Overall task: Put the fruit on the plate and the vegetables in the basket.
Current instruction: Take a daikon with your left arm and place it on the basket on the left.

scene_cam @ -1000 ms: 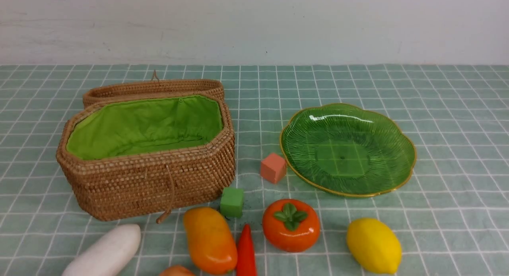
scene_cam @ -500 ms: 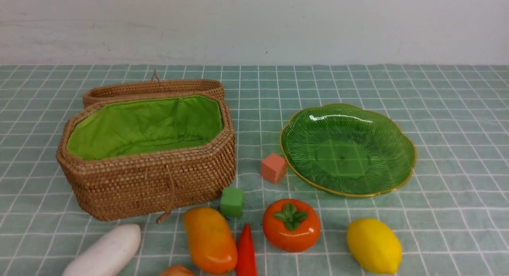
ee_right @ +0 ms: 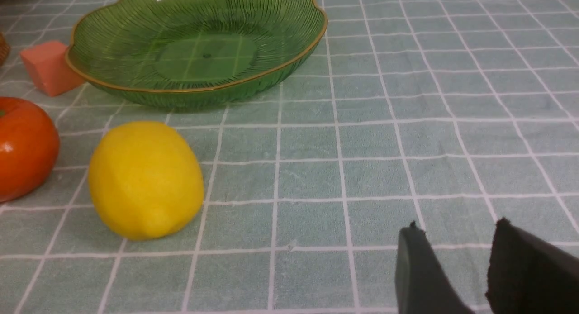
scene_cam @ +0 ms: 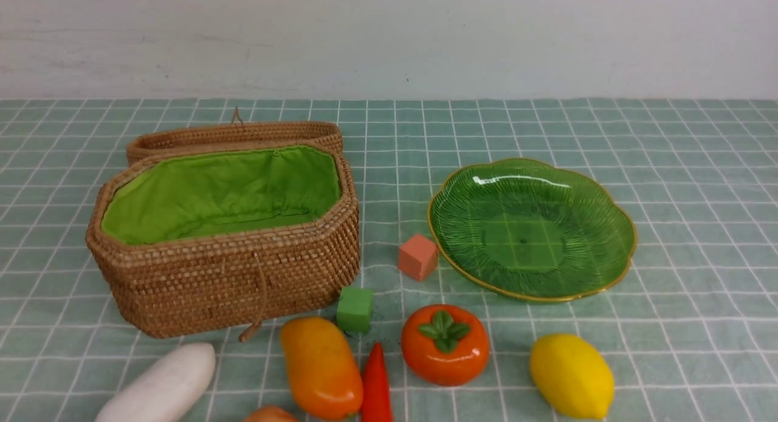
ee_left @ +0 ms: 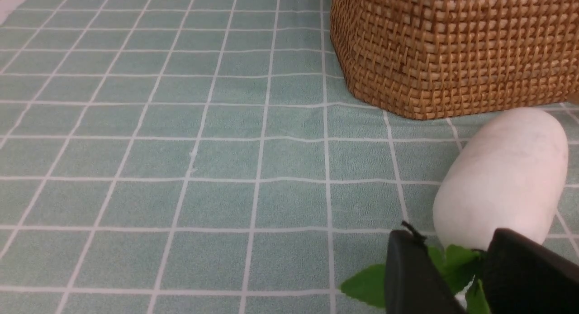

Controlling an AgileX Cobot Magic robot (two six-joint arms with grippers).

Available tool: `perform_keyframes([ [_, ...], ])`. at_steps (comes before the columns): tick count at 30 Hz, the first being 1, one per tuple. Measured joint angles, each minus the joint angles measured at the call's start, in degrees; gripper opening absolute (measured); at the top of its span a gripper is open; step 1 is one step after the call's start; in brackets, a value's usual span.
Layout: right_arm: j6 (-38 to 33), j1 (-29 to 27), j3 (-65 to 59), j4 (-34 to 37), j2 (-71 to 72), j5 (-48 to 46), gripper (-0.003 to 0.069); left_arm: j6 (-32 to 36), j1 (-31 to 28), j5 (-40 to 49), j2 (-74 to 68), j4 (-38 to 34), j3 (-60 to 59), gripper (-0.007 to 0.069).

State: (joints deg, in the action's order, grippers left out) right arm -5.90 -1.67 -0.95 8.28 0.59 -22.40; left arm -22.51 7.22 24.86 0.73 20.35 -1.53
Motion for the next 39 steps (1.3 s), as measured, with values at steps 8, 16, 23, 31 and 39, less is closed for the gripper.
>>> perform_keyframes([
  [8, 0.0, 0.0, 0.0, 0.0, 0.0, 0.0, 0.0240, 0.0, 0.0, 0.0, 0.0, 0.0, 0.0, 0.0239],
  [16, 0.0, 0.0, 0.0, -1.6, 0.0, 0.0, 0.0240, 0.0, 0.0, 0.0, 0.0, 0.1, 0.0, 0.0239],
  [23, 0.0, 0.0, 0.0, -1.8, 0.0, 0.0, 0.0240, 0.0, 0.0, -4.7, 0.0, 5.7, -0.2, 0.0239],
  [31, 0.0, 0.0, 0.0, -2.0, 0.0, 0.0, 0.0240, -4.6, 0.0, -34.7, 0.0, 7.0, -0.2, 0.0239],
  [39, 0.0, 0.0, 0.0, -2.0, 0.0, 0.0, 0.0240, -9.9, 0.0, -39.7, 0.0, 6.9, 8.6, 0.0239],
])
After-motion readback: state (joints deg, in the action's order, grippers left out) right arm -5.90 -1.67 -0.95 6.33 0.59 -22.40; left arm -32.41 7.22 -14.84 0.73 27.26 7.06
